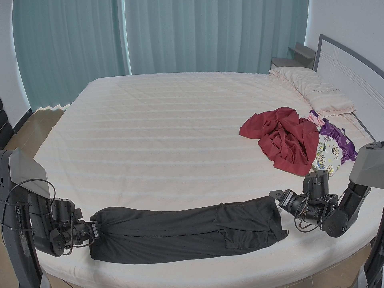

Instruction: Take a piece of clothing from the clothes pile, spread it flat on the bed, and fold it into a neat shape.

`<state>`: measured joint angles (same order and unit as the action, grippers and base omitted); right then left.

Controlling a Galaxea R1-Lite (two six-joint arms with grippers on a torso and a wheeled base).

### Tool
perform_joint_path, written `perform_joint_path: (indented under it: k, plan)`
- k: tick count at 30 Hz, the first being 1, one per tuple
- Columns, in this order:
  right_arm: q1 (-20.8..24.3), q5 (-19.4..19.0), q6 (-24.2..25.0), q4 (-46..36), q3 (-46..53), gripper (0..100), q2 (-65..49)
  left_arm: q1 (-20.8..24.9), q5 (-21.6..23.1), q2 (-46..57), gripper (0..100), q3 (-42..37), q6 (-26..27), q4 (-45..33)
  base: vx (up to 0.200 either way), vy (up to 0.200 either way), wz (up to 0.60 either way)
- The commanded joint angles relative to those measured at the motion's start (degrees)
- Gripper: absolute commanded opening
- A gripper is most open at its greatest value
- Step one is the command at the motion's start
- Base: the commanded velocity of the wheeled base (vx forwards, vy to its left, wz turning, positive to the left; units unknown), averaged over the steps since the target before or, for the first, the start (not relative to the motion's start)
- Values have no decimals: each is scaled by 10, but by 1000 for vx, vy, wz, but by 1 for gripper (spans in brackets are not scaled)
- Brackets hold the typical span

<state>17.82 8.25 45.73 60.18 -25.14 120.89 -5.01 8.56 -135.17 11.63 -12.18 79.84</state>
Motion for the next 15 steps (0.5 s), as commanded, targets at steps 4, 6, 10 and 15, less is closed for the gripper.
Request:
perform_joint_path:
  k: [4,6,10,15]
  plan:
    - [0,0,0,0,0,100,2,-59,7,33,0,1,35,-28,0,0,0]
    - [-1,0,0,0,0,100,0,-84,17,61,0,6,49,-64,0,0,0]
    - [0,0,0,0,0,100,0,-131,41,125,0,45,53,-148,0,0,0]
    - [0,0,0,0,0,100,0,-203,65,200,0,135,94,-336,0,0,0]
